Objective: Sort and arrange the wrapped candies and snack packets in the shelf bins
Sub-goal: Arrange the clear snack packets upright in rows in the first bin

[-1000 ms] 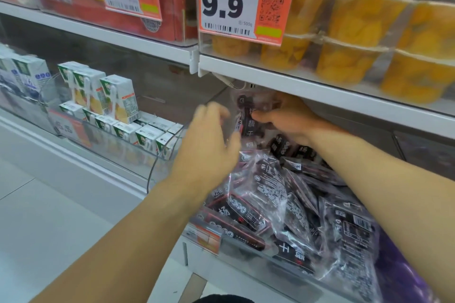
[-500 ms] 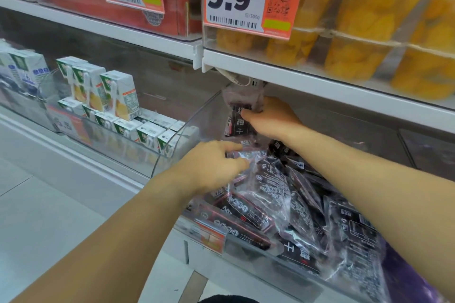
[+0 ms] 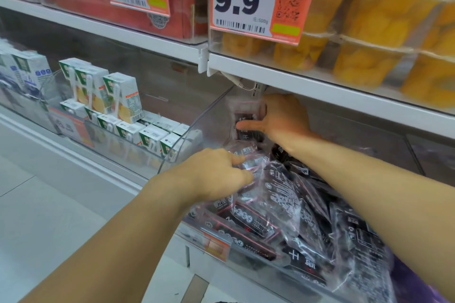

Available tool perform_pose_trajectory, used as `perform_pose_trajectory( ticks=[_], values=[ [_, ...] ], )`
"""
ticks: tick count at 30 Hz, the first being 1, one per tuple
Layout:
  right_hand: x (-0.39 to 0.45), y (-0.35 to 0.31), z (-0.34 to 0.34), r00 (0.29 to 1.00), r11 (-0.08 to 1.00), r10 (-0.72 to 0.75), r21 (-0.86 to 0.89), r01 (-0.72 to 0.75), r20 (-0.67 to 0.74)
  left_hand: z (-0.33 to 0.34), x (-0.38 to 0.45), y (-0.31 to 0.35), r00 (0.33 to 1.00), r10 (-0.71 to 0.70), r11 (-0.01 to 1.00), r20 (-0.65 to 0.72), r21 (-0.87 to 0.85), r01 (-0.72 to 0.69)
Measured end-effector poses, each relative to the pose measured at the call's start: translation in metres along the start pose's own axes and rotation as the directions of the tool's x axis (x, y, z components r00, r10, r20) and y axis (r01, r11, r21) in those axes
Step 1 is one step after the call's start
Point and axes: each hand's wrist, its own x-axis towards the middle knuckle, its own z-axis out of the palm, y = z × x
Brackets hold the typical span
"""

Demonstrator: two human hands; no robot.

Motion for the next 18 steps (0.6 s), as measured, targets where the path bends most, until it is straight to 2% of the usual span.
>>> perform_pose_trajectory(
  ticks=[4, 8, 13, 18],
  values=[
    [0.006, -0.004, -0.003, 0.996, 0.997, -0.080, 0.009, 0.080, 0.046, 0.002, 0.000, 0.001, 1.000, 0.007, 1.000, 0.009, 0.009, -0.007],
    [0.011, -0.003, -0.010, 0.986, 0.999, 0.030, -0.045, -0.023, 0.165, 0.004, 0.002, 0.000, 1.000, 0.010, 1.000, 0.008, -0.003, -0.010],
    [0.009, -0.011, -0.012, 0.958, 0.982, 0.076, -0.186, -0.024, 0.277, 0.008, 0.009, -0.005, 1.000, -0.005, 0.999, -0.024, -0.050, 0.003],
    [0.010, 0.001, -0.020, 0.930, 0.988, 0.154, -0.021, -0.156, 0.333, 0.006, 0.012, -0.004, 0.998, -0.044, 0.989, -0.045, -0.147, 0.037]
  ],
)
